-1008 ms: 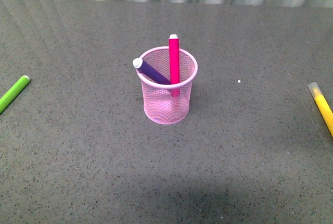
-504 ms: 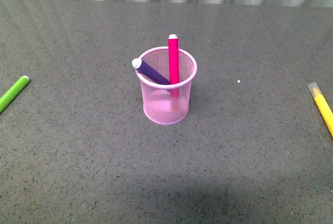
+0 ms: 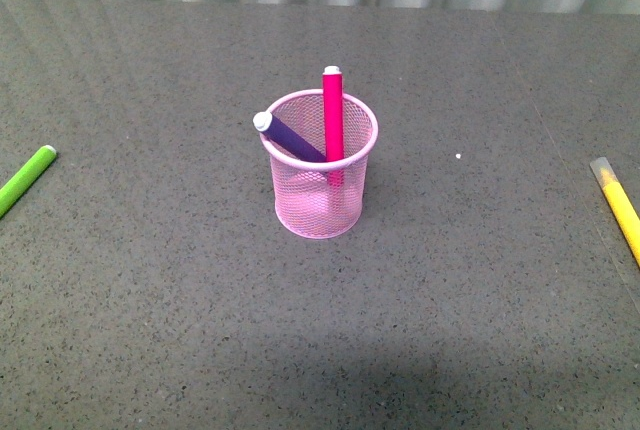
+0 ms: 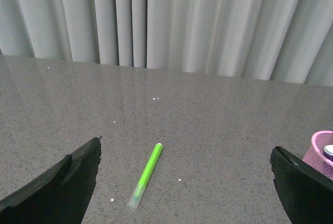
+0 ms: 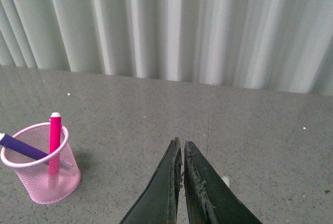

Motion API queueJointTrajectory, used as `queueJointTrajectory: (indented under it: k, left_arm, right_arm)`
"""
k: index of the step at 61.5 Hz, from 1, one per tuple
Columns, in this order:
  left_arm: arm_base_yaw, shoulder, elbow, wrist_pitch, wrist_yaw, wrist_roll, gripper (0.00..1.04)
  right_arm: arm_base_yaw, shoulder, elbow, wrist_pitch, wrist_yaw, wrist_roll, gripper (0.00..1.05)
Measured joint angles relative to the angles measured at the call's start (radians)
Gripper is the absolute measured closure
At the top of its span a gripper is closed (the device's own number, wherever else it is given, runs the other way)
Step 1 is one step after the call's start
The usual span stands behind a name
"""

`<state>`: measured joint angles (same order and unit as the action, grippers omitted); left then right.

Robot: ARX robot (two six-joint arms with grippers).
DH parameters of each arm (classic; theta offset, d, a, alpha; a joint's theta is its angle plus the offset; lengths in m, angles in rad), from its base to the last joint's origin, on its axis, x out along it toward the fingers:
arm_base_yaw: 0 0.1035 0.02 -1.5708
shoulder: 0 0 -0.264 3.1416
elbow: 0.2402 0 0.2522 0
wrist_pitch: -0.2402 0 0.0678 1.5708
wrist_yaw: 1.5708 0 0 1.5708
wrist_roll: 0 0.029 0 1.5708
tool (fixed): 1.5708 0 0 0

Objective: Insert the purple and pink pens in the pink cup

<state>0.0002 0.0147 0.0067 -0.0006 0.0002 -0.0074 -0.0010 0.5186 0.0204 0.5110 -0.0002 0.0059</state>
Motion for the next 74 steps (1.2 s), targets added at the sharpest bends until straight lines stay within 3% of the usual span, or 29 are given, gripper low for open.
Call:
queueJointTrajectory:
  k: [54,62,74]
  left_arm:
    - [0.000,0.000,0.000,0.000,0.000,0.000,0.08]
    - [0.000,0.000,0.000,0.000,0.000,0.000,0.08]
    - [0.000,0.000,0.000,0.000,0.000,0.000,0.08]
  right_arm:
    - [0.000,-0.341,0.000,-0.332,0.000,0.000,1.02]
    - [0.000,-0.486,0.000,-0.500,0.000,0.000,1.02]
    - [0.000,-0.513,0.000,-0.508,0.000,0.000,1.02]
